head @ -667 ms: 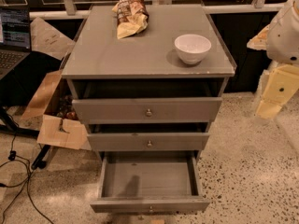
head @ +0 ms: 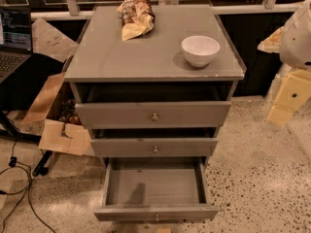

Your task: Close bottom drawer

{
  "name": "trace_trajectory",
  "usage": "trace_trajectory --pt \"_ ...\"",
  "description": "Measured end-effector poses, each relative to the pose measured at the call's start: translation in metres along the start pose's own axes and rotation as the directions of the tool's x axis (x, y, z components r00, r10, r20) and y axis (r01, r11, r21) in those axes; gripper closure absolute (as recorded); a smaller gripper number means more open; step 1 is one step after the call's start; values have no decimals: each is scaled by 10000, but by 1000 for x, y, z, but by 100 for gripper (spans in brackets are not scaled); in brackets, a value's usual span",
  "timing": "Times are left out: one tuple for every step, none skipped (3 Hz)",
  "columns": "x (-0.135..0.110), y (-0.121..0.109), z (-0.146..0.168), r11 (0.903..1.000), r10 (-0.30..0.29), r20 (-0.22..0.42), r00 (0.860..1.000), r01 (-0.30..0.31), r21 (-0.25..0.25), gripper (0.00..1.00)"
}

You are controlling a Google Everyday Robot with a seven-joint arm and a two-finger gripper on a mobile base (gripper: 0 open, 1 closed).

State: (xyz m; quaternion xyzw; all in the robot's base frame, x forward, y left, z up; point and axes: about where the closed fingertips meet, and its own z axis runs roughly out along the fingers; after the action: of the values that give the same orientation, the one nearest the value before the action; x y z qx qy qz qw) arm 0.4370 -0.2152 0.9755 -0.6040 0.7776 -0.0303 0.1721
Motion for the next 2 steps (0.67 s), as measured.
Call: trace_trajectory --pt "0 6 13 9999 -101 700 9975 110 -126 0" --pt "-14 25 49 9980 -44 2692 9631 213 -596 0"
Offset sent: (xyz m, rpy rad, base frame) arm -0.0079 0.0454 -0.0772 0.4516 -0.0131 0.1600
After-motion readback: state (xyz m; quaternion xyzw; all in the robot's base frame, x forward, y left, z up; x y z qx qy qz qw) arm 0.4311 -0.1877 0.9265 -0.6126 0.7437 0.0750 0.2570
